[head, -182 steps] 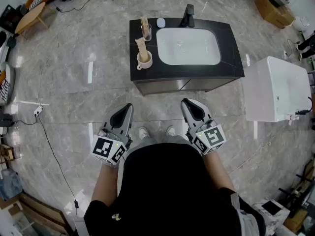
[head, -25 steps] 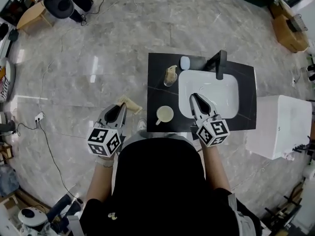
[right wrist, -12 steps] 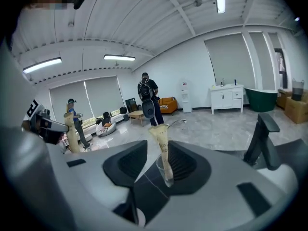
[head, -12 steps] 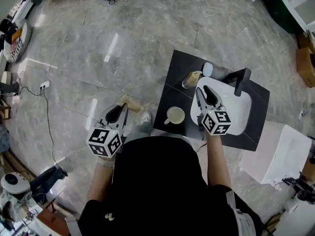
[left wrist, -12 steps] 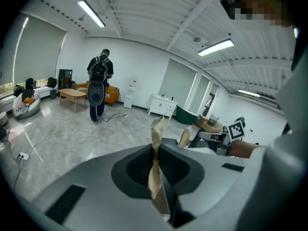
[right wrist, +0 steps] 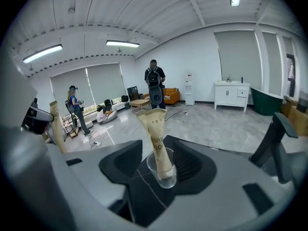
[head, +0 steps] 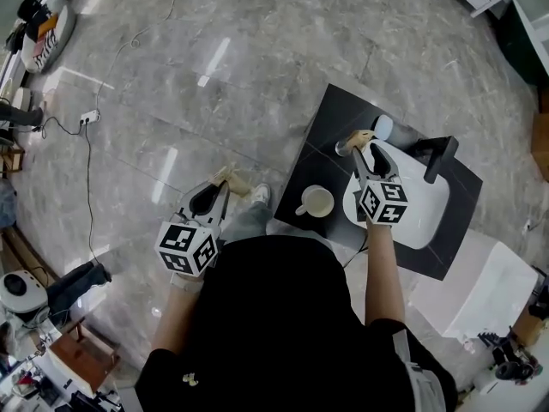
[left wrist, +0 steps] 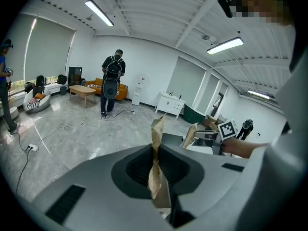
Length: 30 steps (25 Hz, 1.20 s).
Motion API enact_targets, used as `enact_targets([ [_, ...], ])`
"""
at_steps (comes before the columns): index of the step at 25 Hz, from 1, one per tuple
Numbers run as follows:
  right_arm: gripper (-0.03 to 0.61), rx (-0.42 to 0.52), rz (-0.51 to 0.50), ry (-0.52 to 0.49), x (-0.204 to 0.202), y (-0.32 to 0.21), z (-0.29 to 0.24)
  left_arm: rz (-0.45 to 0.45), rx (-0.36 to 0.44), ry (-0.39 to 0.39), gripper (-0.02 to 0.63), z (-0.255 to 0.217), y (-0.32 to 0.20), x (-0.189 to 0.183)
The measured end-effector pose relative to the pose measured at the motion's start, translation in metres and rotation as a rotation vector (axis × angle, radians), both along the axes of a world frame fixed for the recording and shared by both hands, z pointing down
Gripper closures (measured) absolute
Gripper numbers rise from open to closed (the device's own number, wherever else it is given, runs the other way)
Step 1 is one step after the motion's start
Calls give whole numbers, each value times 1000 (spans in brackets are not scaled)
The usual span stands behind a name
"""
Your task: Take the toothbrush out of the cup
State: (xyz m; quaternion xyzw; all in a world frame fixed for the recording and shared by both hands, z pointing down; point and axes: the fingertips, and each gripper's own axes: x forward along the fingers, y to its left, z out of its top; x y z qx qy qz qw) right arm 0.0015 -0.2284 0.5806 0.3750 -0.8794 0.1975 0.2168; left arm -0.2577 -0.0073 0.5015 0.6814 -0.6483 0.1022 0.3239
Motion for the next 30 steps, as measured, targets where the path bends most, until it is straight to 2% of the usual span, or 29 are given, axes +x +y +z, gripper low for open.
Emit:
enact_targets([
  [9, 391, -14, -15, 76, -11, -14, 19, -37, -8, 3, 568, 4, 8, -5],
  [13, 496, -18, -8, 101, -12, -16, 23, -53, -8, 7, 568, 4, 13, -6],
  [15, 514, -23, -9, 105, -13, -16, 24, -57, -9, 9, 568, 4, 14, -6],
  [25, 523, -27, -5, 130, -10, -15, 26, -64, -4, 17, 568, 8, 18, -9],
  [30, 523, 5, -3, 118, -8, -13, 6, -56, 13, 20, 568, 4, 15, -7],
])
